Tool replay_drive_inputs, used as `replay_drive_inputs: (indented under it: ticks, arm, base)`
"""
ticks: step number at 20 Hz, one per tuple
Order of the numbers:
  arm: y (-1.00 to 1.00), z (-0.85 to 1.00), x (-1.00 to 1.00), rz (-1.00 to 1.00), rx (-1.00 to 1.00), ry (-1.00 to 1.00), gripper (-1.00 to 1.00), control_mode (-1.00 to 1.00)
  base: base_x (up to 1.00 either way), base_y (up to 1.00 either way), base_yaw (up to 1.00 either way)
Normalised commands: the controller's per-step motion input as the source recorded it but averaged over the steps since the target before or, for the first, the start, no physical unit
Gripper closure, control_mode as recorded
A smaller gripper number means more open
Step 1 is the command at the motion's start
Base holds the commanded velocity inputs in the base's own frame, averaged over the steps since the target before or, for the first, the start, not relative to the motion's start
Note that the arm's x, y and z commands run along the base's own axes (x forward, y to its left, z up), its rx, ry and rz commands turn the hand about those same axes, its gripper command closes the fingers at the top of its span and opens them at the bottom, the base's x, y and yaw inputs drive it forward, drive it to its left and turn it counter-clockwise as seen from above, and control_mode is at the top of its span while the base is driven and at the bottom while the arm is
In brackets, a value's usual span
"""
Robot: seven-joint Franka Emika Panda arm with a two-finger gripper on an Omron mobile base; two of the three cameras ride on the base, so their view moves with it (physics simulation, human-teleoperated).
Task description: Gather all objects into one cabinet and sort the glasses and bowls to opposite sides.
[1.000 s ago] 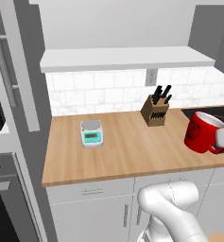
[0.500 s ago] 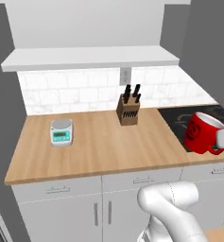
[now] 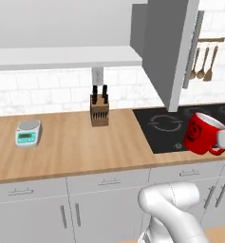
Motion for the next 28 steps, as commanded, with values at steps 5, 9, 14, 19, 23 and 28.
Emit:
replay_drive_inputs:
  ticks: [5, 9, 14, 19, 23, 28]
  arm:
    - [0.0, 0.0, 0.0, 0.0, 0.0, 0.0, 1.0, 1.0]
    - [0.0, 0.0, 0.0, 0.0, 0.0, 0.0, 1.0, 1.0]
    - [0.0, 0.0, 0.0, 0.0, 0.0, 0.0, 1.0, 1.0]
    - [0.0, 0.0, 0.0, 0.0, 0.0, 0.0, 1.0, 1.0]
    - [0.0, 0.0, 0.0, 0.0, 0.0, 0.0, 1.0, 1.0]
    - [0.0, 0.0, 0.0, 0.0, 0.0, 0.0, 1.0, 1.0]
  base:
    - [-0.21, -0.79, 0.0]
    - [-0.23, -0.8, 0.0]
    - [-0.25, -0.81, 0.0]
    - [-0.25, -0.81, 0.0]
    - [-0.25, -0.79, 0.0]
    - [-0.24, -0.76, 0.0]
